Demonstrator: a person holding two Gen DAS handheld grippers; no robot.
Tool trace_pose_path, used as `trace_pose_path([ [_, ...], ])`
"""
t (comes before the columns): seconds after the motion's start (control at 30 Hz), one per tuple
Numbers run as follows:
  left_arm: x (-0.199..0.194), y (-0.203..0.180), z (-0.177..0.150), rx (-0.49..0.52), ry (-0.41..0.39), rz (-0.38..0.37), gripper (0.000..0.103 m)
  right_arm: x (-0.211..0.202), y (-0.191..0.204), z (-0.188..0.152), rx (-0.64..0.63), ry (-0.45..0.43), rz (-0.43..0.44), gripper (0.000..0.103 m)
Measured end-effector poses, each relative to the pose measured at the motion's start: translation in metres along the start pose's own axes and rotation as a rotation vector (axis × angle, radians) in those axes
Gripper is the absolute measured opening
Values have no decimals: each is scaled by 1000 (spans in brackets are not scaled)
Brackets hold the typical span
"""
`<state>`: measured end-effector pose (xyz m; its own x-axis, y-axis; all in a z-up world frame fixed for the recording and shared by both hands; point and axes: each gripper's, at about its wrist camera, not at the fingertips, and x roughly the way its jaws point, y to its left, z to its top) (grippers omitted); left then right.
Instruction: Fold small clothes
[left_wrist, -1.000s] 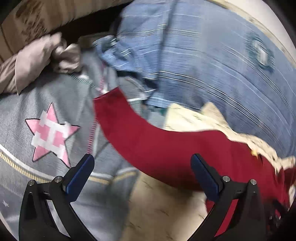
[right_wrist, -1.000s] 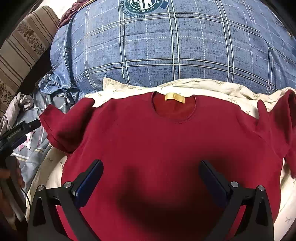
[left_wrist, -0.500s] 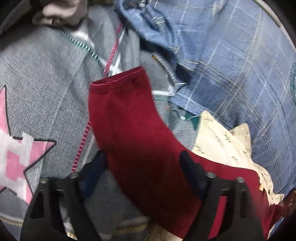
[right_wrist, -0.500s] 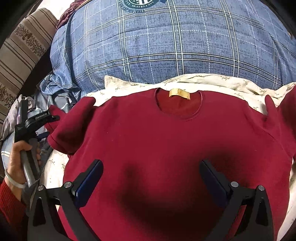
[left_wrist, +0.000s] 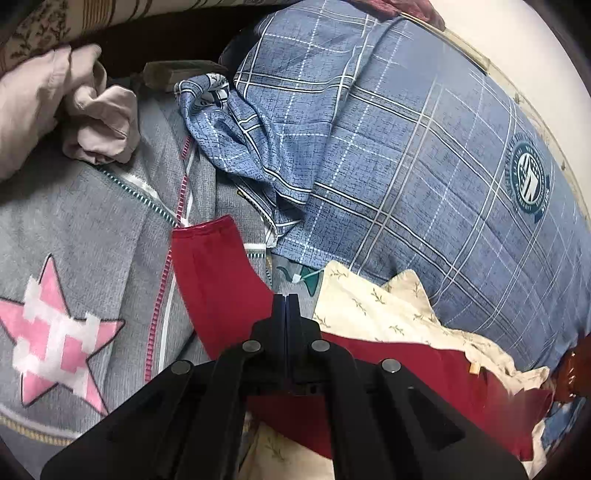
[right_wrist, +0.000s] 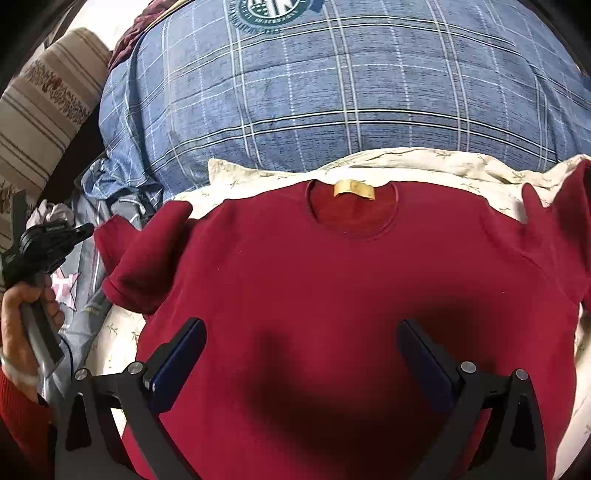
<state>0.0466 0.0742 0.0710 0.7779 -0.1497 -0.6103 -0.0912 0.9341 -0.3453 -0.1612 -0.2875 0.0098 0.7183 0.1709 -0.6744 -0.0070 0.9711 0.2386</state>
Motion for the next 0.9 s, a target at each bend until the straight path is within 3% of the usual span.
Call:
trace_pose_path([
  [0.13, 15, 16, -7, -69, 87, 37, 1, -4, -2, 0, 8, -7, 3, 103],
  [0.17, 18, 22, -9, -94, 103, 69, 10, -4, -2, -1, 9, -6, 4, 103],
  [0.27, 24, 32, -15, -144, 119, 106, 61, 0, -1, -1, 11, 4, 8, 103],
  [0.3, 24, 34, -17, -161, 117, 102, 70, 1, 0, -2, 9, 7, 9, 103],
  [0.4, 33, 33, -24, -152, 136, 114, 78, 6, 2, -1, -3, 19, 13, 103],
  [0.53, 66, 32, -22, -145, 163, 135, 78, 9, 3, -2, -12, 26, 12, 103],
  [0.57, 73, 32, -22, -141, 175, 116, 67, 9, 2, -2, -11, 27, 12, 103],
  [0.6, 80, 33, -24, -136, 198, 92, 32, 9, 0, -2, -7, 27, 10, 103],
  [0.63, 84, 33, -25, -131, 218, 93, 12, 9, -1, -2, -3, 26, 8, 103],
  [0.67, 84, 32, -26, -125, 224, 95, 4, 9, -3, -1, 3, 23, 6, 103],
  [0.77, 61, 22, -16, -107, 148, 20, 3, 9, -11, 0, 31, 19, 6, 103],
  [0.9, -13, -29, 1, -13, -16, -188, 3, -3, -23, 3, 45, -7, -4, 103],
])
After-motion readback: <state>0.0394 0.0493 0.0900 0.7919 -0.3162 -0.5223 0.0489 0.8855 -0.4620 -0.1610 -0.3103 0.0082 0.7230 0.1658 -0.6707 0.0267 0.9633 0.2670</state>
